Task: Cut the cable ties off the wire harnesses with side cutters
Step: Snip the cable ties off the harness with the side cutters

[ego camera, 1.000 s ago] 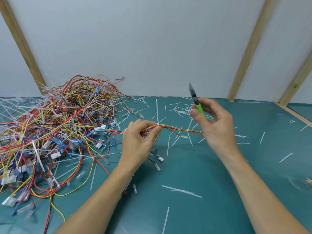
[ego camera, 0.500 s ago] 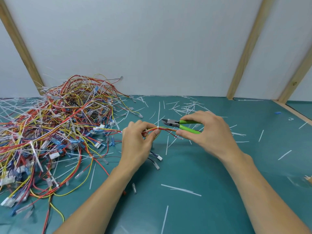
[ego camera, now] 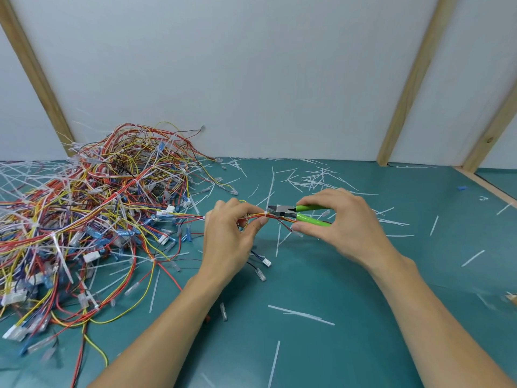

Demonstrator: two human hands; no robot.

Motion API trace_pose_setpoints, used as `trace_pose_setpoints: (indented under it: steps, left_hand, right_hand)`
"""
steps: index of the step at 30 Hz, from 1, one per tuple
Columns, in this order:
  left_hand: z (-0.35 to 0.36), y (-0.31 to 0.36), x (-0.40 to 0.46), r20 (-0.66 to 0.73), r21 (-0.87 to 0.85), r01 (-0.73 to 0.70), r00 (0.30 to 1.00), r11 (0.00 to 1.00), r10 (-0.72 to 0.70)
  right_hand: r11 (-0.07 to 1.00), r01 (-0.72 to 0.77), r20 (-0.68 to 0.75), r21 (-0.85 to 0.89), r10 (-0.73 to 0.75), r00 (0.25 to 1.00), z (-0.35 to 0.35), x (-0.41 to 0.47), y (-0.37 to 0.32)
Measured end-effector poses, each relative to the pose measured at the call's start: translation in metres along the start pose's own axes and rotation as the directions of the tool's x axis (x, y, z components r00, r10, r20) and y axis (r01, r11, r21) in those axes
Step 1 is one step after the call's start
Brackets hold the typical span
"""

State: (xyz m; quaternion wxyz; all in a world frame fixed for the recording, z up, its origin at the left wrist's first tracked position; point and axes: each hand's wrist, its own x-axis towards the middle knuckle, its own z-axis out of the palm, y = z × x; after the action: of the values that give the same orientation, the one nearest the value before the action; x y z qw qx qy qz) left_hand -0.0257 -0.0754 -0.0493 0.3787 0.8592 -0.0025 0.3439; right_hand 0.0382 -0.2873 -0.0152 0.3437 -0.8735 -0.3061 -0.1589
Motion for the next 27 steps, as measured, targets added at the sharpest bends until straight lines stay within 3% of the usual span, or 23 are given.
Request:
trace_pose_setpoints:
  steps: [27]
  left_hand:
    - [0.0009,0.0012,-0.0027,0.008,0.011,0.003,1.000,1.000,-0.003]
  right_hand:
    - [1.000,-0.028,0.036,-0.005,0.028,0.999,0.0058,0.0003,0.0061]
